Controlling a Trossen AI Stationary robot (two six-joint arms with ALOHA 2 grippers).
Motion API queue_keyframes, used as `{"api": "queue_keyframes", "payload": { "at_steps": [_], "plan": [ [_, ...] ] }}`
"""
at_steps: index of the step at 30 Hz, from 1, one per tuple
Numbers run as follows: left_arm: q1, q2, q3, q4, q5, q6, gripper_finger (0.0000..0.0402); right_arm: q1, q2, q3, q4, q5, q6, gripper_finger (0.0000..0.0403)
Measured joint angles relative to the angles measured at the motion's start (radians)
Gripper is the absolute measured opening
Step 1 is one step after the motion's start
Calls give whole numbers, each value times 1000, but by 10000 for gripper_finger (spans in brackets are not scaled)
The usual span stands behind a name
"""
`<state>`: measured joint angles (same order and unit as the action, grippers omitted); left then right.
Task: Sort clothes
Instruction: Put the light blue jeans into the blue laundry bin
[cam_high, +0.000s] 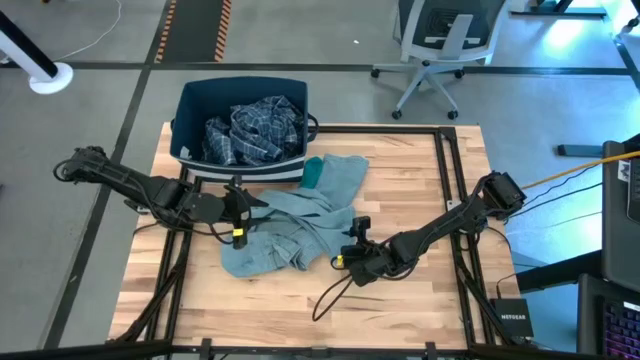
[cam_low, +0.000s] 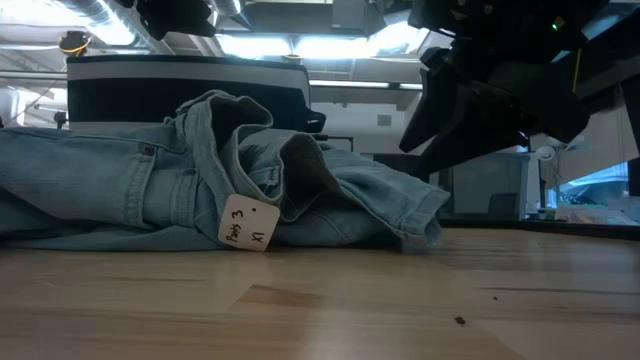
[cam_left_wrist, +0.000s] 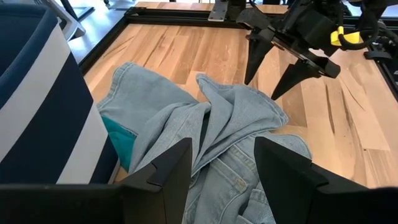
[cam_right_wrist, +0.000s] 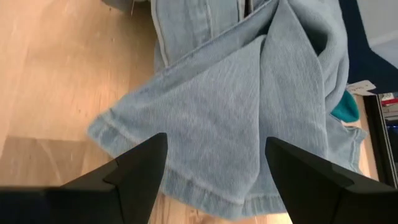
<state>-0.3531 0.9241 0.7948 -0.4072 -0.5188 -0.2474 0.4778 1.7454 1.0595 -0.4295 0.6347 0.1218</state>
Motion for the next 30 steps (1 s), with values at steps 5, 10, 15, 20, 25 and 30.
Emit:
{"api": "queue_keyframes", "payload": {
  "at_steps": [5,10,15,20,25,30],
  "plan": [
    [0,0,0,0,-1,0,168,0,0,0,29,0,0,291],
    [0,0,0,0,-1,0,168,0,0,0,33,0,0,291],
    [0,0,0,0,-1,0,169,0,0,0,33,0,0,291],
    [0,0,0,0,-2,0,169,0,0,0,33,0,0,291],
    [0,0,1,-2,-2,-5,169,0,0,0,33,0,0,291],
    [0,0,1,-36,-2,-12,169,0,0,0,32,0,0,291]
  ]
}}
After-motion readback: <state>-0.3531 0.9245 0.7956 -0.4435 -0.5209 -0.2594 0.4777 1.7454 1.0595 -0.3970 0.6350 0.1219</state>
